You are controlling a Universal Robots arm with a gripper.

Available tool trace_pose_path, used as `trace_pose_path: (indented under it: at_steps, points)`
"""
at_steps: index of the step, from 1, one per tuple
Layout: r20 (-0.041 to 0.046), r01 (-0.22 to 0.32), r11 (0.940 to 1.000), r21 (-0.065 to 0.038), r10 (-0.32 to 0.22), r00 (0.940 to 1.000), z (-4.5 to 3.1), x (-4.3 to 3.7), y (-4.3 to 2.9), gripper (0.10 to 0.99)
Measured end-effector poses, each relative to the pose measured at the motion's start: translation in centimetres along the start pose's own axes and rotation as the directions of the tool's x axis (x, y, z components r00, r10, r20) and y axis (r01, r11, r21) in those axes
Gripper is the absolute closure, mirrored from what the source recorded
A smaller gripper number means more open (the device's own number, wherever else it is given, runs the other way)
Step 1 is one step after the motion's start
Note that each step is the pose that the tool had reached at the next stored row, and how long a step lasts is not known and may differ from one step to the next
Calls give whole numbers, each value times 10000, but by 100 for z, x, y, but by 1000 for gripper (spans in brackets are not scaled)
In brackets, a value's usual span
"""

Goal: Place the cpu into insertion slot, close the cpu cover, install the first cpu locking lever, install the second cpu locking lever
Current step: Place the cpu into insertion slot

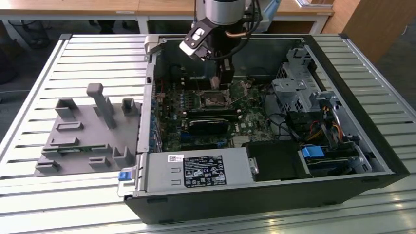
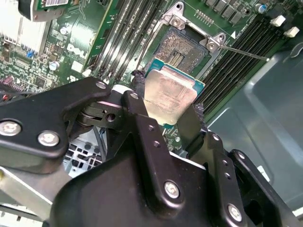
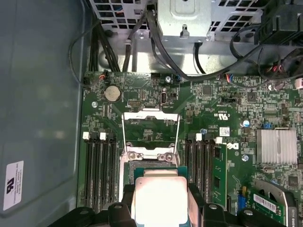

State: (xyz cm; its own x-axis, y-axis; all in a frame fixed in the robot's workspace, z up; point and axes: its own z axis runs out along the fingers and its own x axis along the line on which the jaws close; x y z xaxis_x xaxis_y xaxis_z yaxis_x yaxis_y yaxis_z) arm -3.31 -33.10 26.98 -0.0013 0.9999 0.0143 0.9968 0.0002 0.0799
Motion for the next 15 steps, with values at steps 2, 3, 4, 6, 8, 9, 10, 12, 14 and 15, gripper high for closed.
trace_pose_path:
  at_steps: [2,3,4,6,8,9,10,12,14,15]
  points:
    - [0,0,10000,1,0,10000,17,1,-7,561]
    - [0,0,10000,1,0,10000,26,2,-10,561]
    - [0,0,10000,1,0,10000,33,3,-13,561]
    - [-1,0,10000,1,0,10000,44,4,-20,561]
    - [1,0,10000,1,0,10000,50,4,-25,561]
    - [2,-3,10000,2,3,10000,54,7,-26,561]
    - [3,-18,10000,1,18,10000,59,12,-27,561]
    - [5,-61,10000,0,61,10000,71,23,-28,561]
    - [6,-93,10000,-1,93,10000,82,31,-31,561]
    - [7,-105,9999,-2,105,9999,85,31,-35,561]
